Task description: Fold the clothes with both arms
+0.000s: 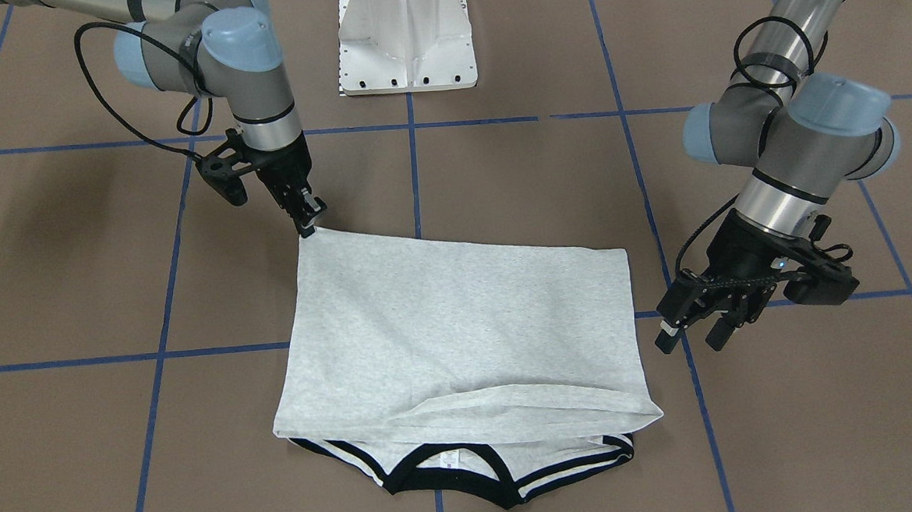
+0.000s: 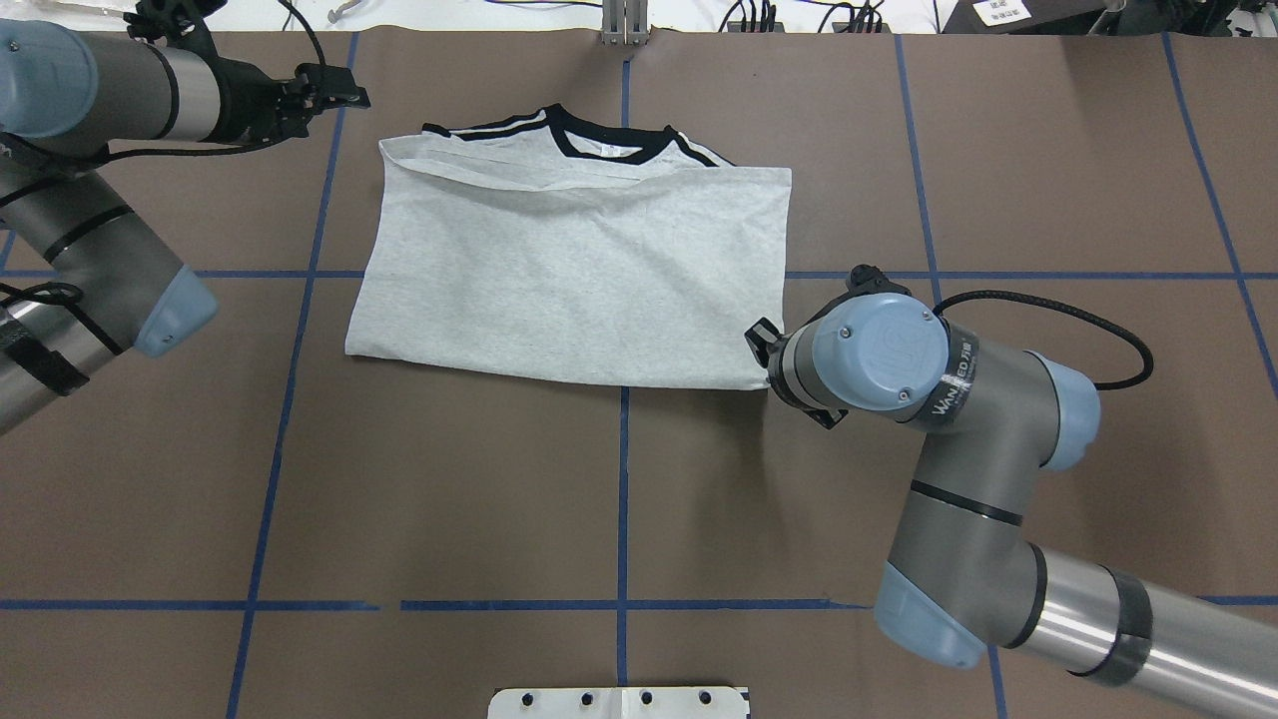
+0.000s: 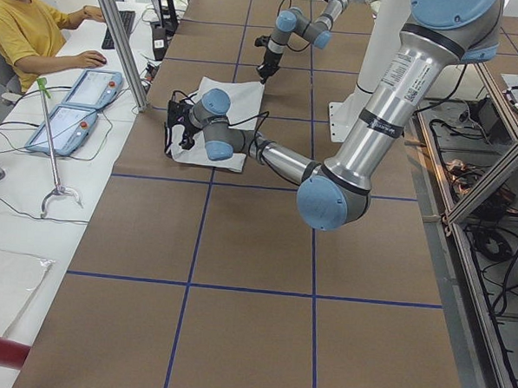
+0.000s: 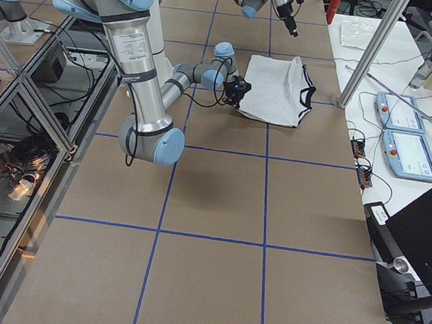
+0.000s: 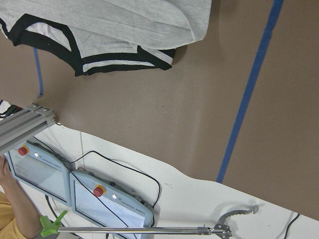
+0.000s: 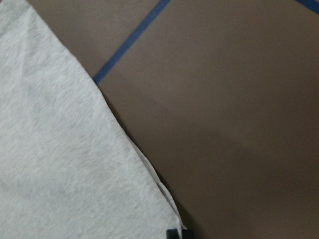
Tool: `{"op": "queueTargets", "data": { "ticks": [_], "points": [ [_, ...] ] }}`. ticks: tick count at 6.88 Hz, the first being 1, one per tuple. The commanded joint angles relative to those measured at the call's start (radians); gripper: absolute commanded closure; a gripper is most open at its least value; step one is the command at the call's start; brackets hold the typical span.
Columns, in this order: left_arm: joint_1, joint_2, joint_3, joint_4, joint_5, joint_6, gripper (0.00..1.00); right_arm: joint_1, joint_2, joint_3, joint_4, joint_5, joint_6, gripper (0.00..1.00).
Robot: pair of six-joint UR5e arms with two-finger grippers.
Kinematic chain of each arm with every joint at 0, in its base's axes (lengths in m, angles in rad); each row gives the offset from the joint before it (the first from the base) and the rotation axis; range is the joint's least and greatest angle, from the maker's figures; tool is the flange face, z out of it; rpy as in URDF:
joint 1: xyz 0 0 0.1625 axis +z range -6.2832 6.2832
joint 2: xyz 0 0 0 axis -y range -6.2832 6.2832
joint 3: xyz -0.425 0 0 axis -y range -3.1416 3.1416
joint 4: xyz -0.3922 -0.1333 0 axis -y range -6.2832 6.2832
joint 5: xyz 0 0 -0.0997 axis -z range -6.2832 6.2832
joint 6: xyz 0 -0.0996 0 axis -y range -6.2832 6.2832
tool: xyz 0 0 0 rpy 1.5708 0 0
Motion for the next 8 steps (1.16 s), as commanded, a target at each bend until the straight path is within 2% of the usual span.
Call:
{"op": "queueTargets", "data": {
  "ticks": [1, 2, 3, 5, 6, 7, 8],
  "points": [
    [0.009, -0.003, -0.054, 0.007, -0.119, -0.136, 0.06, -0.140, -0.127, 0.246, -0.087, 0.037, 0.004, 1.00],
    [0.011, -0.003, -0.087, 0.007, -0.154, -0.217, 0.06, -0.247, -0.166, 0.285, -0.090, 0.047, 0.004, 1.00],
    [0.056, -0.003, -0.126, 0.027, -0.149, -0.329, 0.05, -0.358, -0.215, 0.314, -0.090, 0.070, 0.007, 1.00],
    [0.103, 0.041, -0.200, 0.070, -0.152, -0.394, 0.05, -0.538, -0.305, 0.363, -0.090, 0.069, 0.011, 1.00],
    [0.113, 0.058, -0.206, 0.073, -0.154, -0.403, 0.03, -0.555, -0.328, 0.364, -0.090, 0.060, 0.013, 0.22],
    [0.138, 0.072, -0.234, 0.113, -0.154, -0.420, 0.03, -0.545, -0.345, 0.367, -0.090, 0.058, 0.013, 0.00],
    [0.168, 0.074, -0.287, 0.207, -0.152, -0.425, 0.03, -0.493, -0.342, 0.370, -0.090, 0.058, 0.012, 0.00]
  ]
}}
